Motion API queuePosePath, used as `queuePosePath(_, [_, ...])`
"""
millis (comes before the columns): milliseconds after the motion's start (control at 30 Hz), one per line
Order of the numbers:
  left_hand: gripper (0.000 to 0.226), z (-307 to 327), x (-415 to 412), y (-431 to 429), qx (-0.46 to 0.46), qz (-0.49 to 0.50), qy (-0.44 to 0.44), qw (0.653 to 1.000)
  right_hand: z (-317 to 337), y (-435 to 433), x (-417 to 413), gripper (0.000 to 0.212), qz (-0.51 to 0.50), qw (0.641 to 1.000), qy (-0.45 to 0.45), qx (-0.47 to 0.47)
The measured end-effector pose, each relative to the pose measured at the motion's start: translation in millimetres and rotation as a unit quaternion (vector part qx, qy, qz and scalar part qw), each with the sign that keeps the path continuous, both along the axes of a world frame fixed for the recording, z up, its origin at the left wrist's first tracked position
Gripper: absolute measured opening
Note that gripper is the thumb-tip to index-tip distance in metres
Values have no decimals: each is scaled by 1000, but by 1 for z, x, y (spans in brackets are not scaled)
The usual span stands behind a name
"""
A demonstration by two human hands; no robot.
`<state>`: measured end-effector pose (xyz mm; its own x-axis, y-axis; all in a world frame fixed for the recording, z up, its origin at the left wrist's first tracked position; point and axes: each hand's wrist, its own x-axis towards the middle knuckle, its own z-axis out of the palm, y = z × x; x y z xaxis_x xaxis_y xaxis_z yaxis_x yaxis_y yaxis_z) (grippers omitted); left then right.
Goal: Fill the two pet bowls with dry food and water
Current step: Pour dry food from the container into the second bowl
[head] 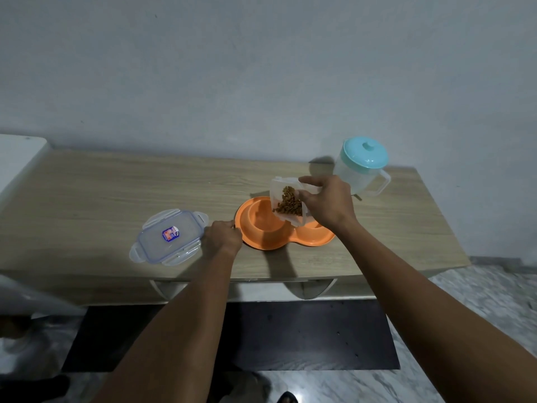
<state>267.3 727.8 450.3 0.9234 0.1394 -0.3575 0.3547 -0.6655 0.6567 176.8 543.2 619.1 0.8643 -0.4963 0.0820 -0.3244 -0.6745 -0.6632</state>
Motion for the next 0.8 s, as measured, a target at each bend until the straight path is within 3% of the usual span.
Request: queuePosePath(800, [35, 7, -3, 1, 40, -30, -33, 998, 4, 4, 3, 35, 38, 997, 14, -63])
